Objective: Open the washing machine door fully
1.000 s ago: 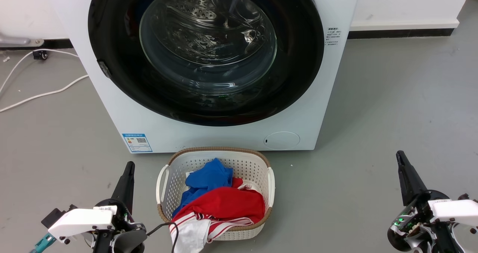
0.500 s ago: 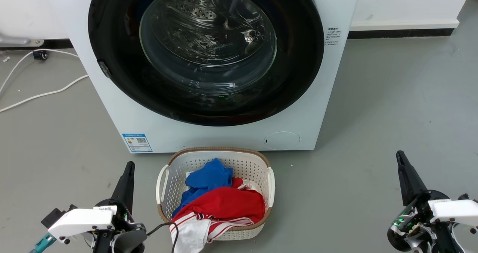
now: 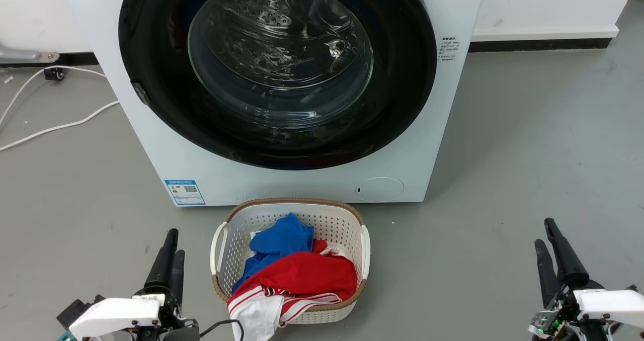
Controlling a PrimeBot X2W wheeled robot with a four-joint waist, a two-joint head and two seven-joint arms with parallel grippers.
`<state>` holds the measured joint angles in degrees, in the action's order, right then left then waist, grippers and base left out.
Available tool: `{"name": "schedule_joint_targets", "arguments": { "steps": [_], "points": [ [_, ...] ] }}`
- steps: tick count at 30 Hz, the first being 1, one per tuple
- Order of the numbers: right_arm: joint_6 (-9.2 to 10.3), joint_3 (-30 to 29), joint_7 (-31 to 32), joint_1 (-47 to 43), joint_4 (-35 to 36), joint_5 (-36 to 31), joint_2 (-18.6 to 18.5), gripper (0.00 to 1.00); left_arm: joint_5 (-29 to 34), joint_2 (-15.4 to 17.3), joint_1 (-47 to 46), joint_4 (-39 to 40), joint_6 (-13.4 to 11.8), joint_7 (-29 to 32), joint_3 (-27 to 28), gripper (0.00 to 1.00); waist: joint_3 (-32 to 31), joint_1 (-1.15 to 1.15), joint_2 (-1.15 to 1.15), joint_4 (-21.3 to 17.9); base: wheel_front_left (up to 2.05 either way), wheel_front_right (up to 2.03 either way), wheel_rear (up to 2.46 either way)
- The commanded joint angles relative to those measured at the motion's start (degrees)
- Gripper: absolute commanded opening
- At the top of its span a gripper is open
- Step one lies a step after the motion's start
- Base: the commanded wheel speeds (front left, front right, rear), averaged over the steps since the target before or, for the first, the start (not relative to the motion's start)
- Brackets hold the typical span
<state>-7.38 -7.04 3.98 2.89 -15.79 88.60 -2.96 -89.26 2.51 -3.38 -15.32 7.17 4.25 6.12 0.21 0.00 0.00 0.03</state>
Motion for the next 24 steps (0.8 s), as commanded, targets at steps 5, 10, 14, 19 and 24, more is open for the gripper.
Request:
{"name": "schedule_joint_targets", "arguments": {
  "steps": [5,10,14,19,24],
  "points": [
    [-0.04,-1.23,-1.54,0.30,2.65,-6.12,-0.15,1.00,6.19,0.19,-0.44,2.92,-1.15,-1.63,0.23,1.00,0.04,0.00,0.00,0.03,0.00,0.00,0.00],
    [-0.05,-1.18,-2.82,-0.29,5.30,-13.44,-0.14,1.00,11.85,0.21,-0.09,5.10,-2.96,-2.91,-0.26,1.00,0.11,0.00,0.00,0.07,0.00,0.00,0.00],
    [-0.05,-0.65,-3.79,-0.91,7.46,-19.89,-0.13,1.00,17.67,0.22,0.22,6.59,-4.48,-3.89,-1.17,1.00,0.17,0.00,0.00,0.12,0.00,0.00,0.00],
    [-0.06,-0.17,-4.94,-1.61,9.58,-27.25,-0.12,1.00,24.71,0.25,0.64,7.92,-6.43,-5.08,-2.63,1.00,0.25,0.00,0.00,0.20,0.00,0.00,0.00],
    [-0.07,0.63,-6.06,-2.45,11.16,-34.66,-0.11,1.00,31.89,0.26,1.10,8.59,-8.18,-6.19,-3.75,1.00,0.30,0.00,0.00,0.23,0.00,0.00,0.00]
  ]
}}
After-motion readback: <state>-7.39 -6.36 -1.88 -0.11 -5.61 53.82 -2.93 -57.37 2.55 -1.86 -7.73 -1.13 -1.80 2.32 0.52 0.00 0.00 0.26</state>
